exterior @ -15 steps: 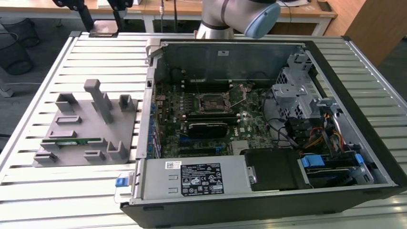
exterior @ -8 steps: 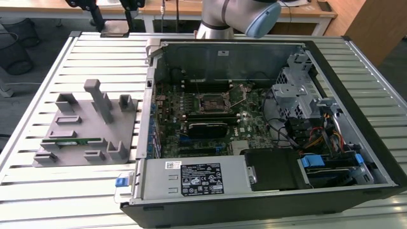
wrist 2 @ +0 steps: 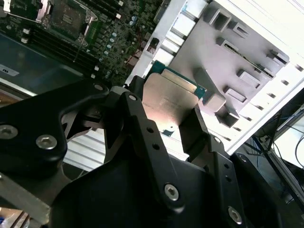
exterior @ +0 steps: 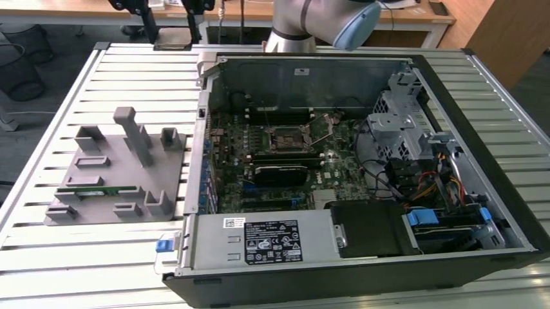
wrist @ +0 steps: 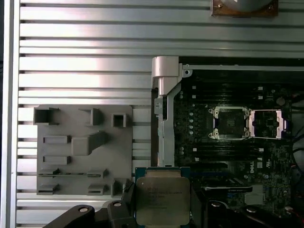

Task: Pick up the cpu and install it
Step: 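Pick up the cpu and move it towards the insertion slot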

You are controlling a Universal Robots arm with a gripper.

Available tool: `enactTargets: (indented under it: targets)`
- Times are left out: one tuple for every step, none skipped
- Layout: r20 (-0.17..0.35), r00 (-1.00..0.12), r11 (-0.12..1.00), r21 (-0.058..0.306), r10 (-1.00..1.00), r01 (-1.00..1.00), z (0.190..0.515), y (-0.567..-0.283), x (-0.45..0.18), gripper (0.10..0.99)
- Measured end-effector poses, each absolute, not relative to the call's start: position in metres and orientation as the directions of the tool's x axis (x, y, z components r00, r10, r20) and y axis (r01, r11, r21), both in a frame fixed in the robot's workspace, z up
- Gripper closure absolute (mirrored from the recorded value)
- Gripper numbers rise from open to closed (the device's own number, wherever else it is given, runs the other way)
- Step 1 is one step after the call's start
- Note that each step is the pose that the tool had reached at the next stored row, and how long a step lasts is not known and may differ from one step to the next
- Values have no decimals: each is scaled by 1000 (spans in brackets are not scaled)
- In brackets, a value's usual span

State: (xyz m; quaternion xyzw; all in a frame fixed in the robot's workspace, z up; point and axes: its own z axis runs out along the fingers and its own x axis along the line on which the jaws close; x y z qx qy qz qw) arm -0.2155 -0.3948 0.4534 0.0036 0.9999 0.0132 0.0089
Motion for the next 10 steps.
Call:
enactTargets:
  targets:
    - [-18,-1000,1000,27,8,7,453,-395,-213,545]
    - [-18,-1000,1000,27,8,7,453,-395,-210,545]
    - [-18,-1000,1000,27,8,7,453,-395,-207,545]
    - [-18,-1000,1000,27,8,7,453,-395,-204,545]
    - [-18,-1000,1000,27,7,7,453,-395,-201,545]
    - [-18,-1000,1000,27,8,7,453,-395,-198,545]
    - [-18,-1000,1000,27,7,7,453,-395,-196,545]
    - [-18,-1000,1000,27,8,7,453,-395,-193,545]
    - [-18,-1000,1000,26,8,7,453,-395,-190,545]
    - [-18,-1000,1000,27,8,7,453,-395,-188,545]
